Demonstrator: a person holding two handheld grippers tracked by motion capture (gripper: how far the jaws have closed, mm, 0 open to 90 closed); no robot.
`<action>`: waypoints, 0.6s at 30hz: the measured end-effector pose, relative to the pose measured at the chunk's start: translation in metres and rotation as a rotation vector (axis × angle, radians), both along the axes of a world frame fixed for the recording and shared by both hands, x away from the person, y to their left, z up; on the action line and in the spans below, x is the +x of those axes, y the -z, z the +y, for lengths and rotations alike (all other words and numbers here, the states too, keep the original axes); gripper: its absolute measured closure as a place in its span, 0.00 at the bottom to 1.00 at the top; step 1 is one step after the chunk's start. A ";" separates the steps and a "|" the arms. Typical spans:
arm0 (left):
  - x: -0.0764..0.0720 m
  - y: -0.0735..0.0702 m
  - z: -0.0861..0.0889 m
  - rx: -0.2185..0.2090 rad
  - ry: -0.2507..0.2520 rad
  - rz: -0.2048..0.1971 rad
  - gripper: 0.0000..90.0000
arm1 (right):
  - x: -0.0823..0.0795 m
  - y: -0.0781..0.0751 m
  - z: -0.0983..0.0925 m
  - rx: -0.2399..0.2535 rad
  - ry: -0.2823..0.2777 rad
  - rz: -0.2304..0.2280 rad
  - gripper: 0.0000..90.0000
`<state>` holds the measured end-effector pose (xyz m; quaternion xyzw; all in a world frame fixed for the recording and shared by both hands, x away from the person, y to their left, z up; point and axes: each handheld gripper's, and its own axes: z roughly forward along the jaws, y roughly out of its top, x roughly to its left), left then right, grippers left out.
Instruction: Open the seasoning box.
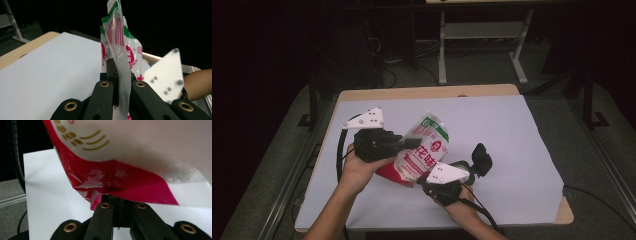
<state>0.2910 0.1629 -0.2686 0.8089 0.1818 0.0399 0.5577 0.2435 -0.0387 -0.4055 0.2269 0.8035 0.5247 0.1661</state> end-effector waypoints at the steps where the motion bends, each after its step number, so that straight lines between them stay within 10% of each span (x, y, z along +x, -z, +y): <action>1: 0.001 0.000 -0.001 0.008 -0.001 0.001 1.00 | 0.000 0.001 0.001 -0.004 -0.003 -0.001 1.00; 18: 0.012 -0.004 -0.017 0.079 0.019 0.060 1.00 | 0.001 0.002 0.004 -0.033 -0.017 0.002 1.00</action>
